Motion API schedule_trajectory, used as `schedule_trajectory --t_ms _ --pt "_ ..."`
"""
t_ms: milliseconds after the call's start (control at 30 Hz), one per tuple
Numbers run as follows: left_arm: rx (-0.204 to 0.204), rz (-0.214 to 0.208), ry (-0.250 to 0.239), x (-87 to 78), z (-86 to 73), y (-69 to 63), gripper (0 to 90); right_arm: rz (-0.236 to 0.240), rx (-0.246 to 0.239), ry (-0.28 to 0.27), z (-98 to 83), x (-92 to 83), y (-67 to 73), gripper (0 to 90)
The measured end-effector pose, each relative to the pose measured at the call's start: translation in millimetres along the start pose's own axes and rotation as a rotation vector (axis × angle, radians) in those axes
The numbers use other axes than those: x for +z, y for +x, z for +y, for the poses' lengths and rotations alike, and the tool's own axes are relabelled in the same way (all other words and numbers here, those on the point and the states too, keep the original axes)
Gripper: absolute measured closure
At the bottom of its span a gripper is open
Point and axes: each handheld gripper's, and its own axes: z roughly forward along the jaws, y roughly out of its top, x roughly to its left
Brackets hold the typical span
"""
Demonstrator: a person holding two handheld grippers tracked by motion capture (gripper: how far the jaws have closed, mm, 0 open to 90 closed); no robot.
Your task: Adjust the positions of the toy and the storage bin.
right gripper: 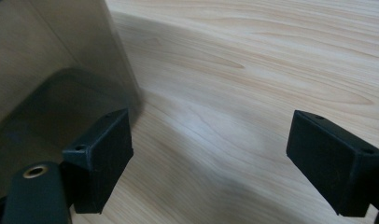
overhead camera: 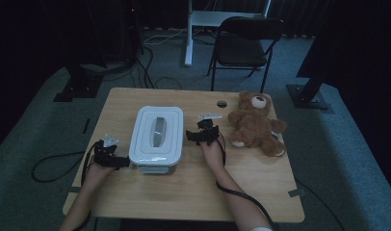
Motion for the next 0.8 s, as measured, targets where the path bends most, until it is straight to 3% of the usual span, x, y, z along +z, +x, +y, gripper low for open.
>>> schedule_trajectory --t_ms 233,400,500,567,800 --pt "0.015 -0.024 0.004 5.6 10.0 -1.3 1.0 -0.010 -0.028 0.021 2.8 11.2 8.7 13.8" --pt "0.049 -0.036 0.001 8.5 16.1 -10.1 1.0 0.033 -0.029 0.015 4.5 15.8 13.6 12.5" --pt "0.065 -0.009 0.003 8.6 19.7 -12.1 1.1 0.000 -0.050 0.015 5.9 16.5 18.2 13.2" --pt "0.060 -0.017 -0.002 7.5 21.4 -12.3 1.1 0.015 -0.044 0.006 5.6 15.2 16.3 13.2" --pt "0.114 -0.022 0.000 6.0 25.7 -25.3 1.1 0.058 -0.043 0.018 5.0 14.0 13.2 15.6"
